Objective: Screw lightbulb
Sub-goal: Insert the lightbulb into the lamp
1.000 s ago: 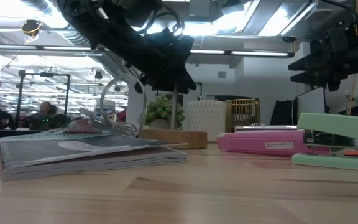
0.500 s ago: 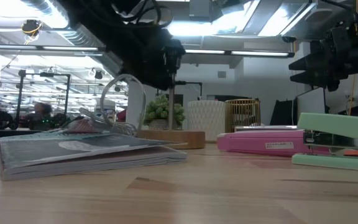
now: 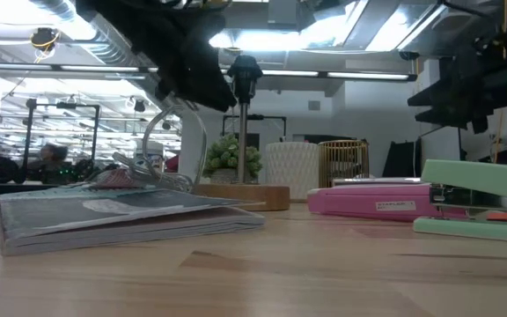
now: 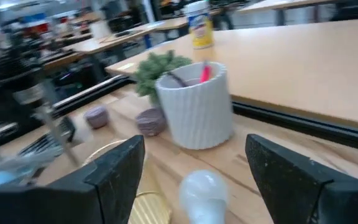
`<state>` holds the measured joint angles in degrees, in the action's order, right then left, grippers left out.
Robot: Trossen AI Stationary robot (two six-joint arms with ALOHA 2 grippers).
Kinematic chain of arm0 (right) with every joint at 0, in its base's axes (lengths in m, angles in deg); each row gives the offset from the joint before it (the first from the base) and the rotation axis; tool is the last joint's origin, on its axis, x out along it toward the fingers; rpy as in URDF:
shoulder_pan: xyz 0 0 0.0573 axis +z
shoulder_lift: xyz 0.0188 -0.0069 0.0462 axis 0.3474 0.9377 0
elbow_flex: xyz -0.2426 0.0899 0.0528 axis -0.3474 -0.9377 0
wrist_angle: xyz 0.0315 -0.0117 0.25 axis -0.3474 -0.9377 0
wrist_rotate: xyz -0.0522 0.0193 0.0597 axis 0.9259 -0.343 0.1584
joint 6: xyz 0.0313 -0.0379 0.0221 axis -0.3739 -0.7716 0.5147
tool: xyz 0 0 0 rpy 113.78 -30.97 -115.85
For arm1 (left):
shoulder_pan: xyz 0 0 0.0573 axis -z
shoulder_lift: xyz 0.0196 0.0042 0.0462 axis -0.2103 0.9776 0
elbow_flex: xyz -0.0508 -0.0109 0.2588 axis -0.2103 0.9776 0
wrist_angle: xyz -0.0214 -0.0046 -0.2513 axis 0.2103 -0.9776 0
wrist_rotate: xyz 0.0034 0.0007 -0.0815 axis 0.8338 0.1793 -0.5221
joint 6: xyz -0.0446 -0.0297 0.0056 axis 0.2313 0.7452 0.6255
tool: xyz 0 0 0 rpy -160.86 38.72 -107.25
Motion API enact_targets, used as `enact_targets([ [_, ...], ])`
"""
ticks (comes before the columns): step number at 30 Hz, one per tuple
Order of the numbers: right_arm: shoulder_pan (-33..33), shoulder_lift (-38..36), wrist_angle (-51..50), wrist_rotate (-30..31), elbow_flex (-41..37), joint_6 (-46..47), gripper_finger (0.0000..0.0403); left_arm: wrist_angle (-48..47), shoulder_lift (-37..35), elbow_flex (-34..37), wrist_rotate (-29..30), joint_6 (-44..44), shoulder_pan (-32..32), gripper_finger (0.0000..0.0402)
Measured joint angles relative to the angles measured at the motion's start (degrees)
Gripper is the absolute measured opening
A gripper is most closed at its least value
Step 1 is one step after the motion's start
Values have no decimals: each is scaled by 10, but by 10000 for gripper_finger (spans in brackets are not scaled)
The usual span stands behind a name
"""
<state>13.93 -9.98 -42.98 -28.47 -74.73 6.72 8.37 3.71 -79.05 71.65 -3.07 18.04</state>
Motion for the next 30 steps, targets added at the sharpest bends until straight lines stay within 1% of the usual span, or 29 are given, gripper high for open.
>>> enact_targets([
  [6, 0, 62, -5, 10, 1, 51, 285, 0, -16, 0, -2, 7, 30, 114],
  [13, 0, 175, -15, 13, 14, 111, 285, -1, -16, -1, -1, 12, 53, 114],
  [20, 0, 297, -7, 13, 75, 114, 285, -1, -16, -1, -1, 12, 70, 114],
  [26, -3, 406, -8, 12, 119, 92, 285, -7, -16, -1, -1, 12, 77, 114],
  [28, -17, 436, -11, -1, 130, 85, 285, -11, -16, -1, -1, 12, 76, 114],
  [30, -41, 465, -11, -28, 140, 84, 285, -11, -16, -1, -1, 12, 76, 114],
])
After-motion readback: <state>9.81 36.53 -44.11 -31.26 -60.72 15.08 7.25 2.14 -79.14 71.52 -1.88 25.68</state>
